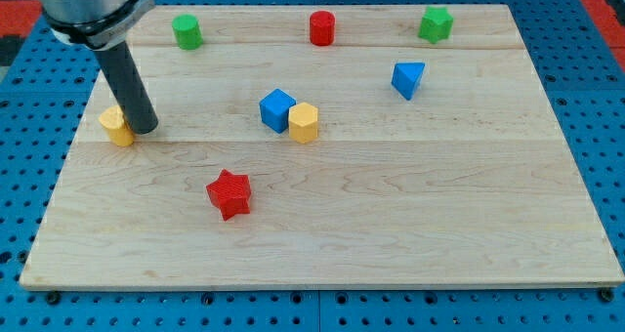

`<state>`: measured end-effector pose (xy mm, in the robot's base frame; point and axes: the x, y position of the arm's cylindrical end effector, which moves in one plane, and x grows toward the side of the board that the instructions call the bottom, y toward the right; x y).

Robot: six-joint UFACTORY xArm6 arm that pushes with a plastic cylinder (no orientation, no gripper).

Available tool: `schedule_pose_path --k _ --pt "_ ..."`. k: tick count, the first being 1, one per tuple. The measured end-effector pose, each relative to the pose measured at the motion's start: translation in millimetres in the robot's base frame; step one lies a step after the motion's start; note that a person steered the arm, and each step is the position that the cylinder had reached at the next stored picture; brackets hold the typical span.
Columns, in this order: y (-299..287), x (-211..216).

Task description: Place the yellow blocks in a horizontal line

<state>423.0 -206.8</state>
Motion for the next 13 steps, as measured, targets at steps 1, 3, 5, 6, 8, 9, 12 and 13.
schedule_pose_path --k 1,3,5,6,8,9,12,13 --pt "11 -2" --pt "48 -27" --pt "50 -27" --pt "50 -27" --pt "56 -37" --pt "84 -53" --pt "162 21" --pt "157 4"
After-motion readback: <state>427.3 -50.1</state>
